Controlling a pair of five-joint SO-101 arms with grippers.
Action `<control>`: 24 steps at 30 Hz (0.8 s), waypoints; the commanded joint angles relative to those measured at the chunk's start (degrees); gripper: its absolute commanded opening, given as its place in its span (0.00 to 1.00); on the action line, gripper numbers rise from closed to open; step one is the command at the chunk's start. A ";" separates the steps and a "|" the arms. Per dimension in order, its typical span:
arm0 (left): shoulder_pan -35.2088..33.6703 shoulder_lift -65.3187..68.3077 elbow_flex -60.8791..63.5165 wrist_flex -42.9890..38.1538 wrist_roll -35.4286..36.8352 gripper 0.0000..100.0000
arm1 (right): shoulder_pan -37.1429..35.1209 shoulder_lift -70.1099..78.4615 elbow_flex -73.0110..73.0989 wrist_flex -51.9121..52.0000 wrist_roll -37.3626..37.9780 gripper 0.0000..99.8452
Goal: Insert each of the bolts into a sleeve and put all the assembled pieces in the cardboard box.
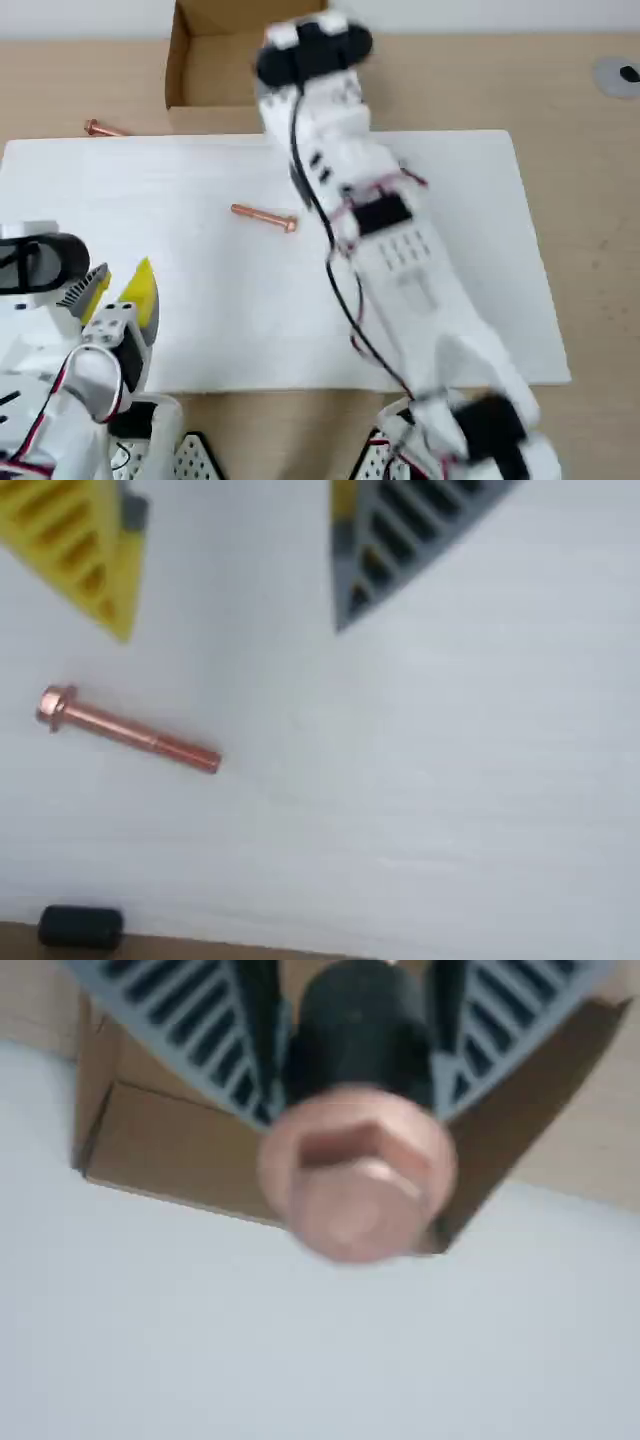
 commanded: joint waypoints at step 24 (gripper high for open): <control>-0.79 0.92 6.51 0.00 -0.62 0.14 | 7.69 80.31 -85.85 10.02 -0.09 0.01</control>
